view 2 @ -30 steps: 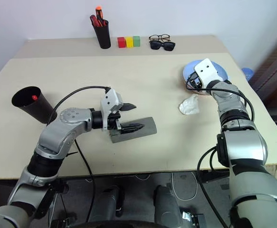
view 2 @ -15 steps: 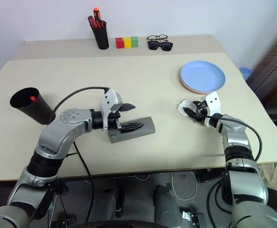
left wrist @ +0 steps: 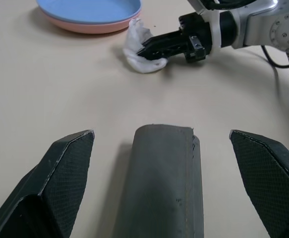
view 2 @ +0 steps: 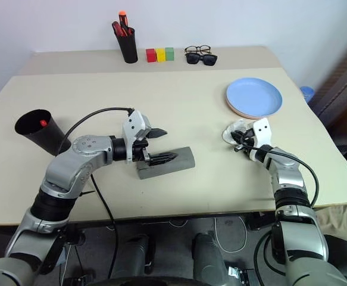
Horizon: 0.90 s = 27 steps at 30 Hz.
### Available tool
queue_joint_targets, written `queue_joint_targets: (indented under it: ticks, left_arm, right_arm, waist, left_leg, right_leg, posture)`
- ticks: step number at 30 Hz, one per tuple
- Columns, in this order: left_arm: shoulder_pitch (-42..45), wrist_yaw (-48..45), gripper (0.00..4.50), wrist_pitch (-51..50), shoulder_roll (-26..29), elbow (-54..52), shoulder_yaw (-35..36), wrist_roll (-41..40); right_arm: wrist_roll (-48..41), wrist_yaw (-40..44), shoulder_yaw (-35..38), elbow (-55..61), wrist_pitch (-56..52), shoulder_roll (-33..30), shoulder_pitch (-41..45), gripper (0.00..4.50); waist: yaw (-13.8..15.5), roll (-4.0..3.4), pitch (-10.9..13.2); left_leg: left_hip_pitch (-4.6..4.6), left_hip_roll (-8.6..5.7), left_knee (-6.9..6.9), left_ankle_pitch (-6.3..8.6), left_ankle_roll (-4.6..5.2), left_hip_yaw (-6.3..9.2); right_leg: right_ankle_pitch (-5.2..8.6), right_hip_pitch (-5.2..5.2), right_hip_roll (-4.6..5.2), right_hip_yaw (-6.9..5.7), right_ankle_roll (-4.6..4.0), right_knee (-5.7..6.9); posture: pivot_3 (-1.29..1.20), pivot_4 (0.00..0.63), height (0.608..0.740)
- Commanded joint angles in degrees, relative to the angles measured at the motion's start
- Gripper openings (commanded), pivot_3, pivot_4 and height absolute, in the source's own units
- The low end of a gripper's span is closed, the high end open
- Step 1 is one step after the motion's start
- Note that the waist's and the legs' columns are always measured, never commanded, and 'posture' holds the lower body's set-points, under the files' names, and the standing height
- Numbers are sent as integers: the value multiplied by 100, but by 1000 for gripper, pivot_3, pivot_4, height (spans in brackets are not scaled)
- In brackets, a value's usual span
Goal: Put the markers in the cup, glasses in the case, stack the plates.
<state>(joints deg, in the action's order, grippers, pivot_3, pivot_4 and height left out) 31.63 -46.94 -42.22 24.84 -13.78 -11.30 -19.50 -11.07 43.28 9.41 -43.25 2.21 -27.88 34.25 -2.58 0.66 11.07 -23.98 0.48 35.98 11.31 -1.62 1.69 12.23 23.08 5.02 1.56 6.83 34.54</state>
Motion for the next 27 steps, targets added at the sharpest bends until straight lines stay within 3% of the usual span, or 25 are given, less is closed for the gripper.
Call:
queue_joint_targets:
  ticks: [1,9,12,15,18,22,27]
  left_arm:
    - [16,71,4500,-16,41,-227,185,-131]
    - [-79,278,4500,-115,53,-422,273,-246]
    - [-165,514,4500,-236,26,-607,414,-302]
    - [-364,780,4500,-413,57,-896,608,-385]
    - [-617,962,4500,-445,41,-1163,840,-489]
    - [-1126,1156,4500,-14,98,-1478,1034,-365]
    - [-1842,1311,4500,508,153,-1906,1023,-228]
  right_arm:
    - [-203,-50,200,296,218,-89,715,51]
    - [841,-1362,-140,-2422,1410,-489,3039,51]
    - [1272,-1997,-333,-3009,1468,-628,3448,955]
    - [1679,-2593,-520,-3246,1482,-748,3666,2394]
    - [1818,-2742,-533,-3312,1487,-850,3806,2394]
    - [1665,-2195,-412,-3209,1757,-875,3683,2394]
    - [861,-223,-58,-2432,1765,-801,2819,2394]
  waist:
    - [-8,-7,5]
    - [37,-9,8]
    - [35,-9,8]
    - [17,-10,10]
    - [-1,-14,12]
    - [-25,-13,11]
    - [18,-12,11]
  left_leg:
    - [-5,0,0,0,0,-1]
    - [-15,0,-10,0,0,0]
    - [-34,-2,-14,0,0,-1]
    - [-44,-6,-14,0,0,-4]
    - [-42,-6,-13,-1,-1,-3]
    - [-37,-4,-14,-1,-1,-3]
    - [-29,-3,-18,0,0,-3]
  right_leg:
    - [0,7,0,0,0,2]
    - [4,21,0,0,2,0]
    - [3,22,2,0,2,-25]
    - [1,33,7,2,2,-26]
    - [1,37,5,2,2,-16]
    - [1,37,2,3,1,-14]
    - [1,25,2,2,2,-20]
  posture:
    - [0,150,740]
    - [0,150,740]
    - [0,150,740]
    - [0,150,740]
    - [0,150,740]
    - [0,150,740]
    - [0,150,740]
